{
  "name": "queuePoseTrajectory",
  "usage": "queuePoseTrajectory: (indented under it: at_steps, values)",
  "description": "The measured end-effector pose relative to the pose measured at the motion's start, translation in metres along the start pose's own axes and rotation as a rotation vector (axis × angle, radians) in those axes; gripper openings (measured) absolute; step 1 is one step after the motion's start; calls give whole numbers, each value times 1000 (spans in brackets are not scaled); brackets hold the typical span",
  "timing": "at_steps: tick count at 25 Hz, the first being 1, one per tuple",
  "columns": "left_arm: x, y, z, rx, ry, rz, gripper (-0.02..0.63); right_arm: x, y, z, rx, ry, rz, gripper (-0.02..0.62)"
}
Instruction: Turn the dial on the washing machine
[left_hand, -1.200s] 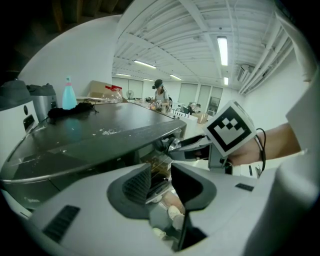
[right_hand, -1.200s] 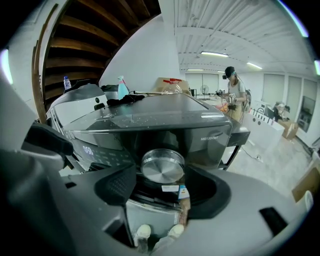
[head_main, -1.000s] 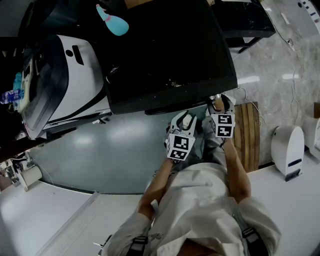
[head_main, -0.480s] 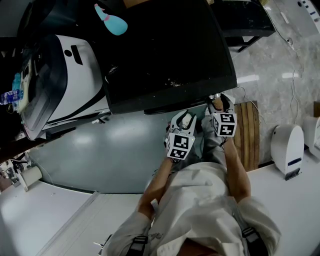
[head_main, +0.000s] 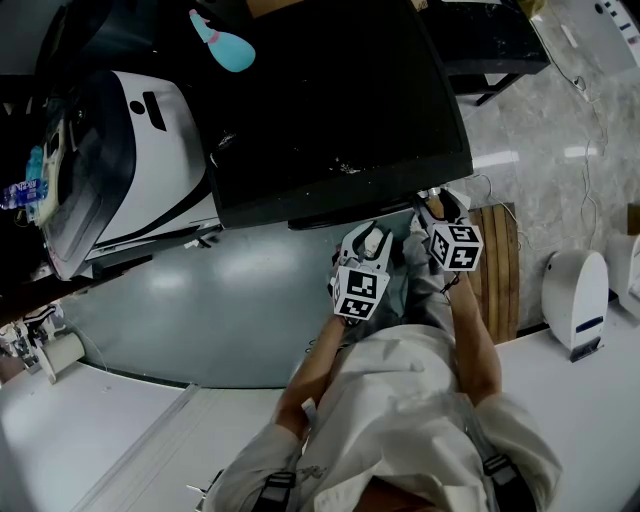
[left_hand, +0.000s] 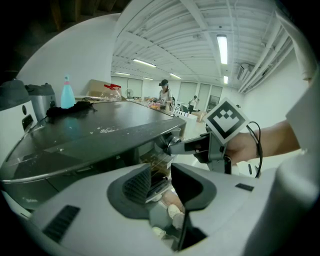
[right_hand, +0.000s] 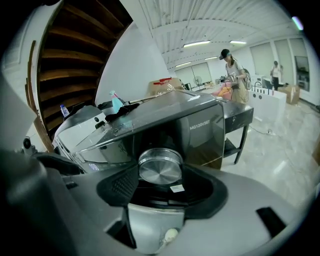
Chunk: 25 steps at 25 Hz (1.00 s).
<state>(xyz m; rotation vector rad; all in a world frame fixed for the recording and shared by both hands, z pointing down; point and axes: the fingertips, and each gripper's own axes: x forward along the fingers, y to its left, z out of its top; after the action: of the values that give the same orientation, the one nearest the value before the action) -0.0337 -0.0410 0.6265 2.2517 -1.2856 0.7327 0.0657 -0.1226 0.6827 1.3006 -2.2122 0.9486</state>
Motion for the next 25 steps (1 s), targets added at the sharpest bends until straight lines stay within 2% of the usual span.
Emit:
queuePoseTrajectory:
  at_steps: [25]
  values:
    - [5, -2, 4, 13, 5, -18, 130, 0, -2, 0, 196, -20, 139, 270]
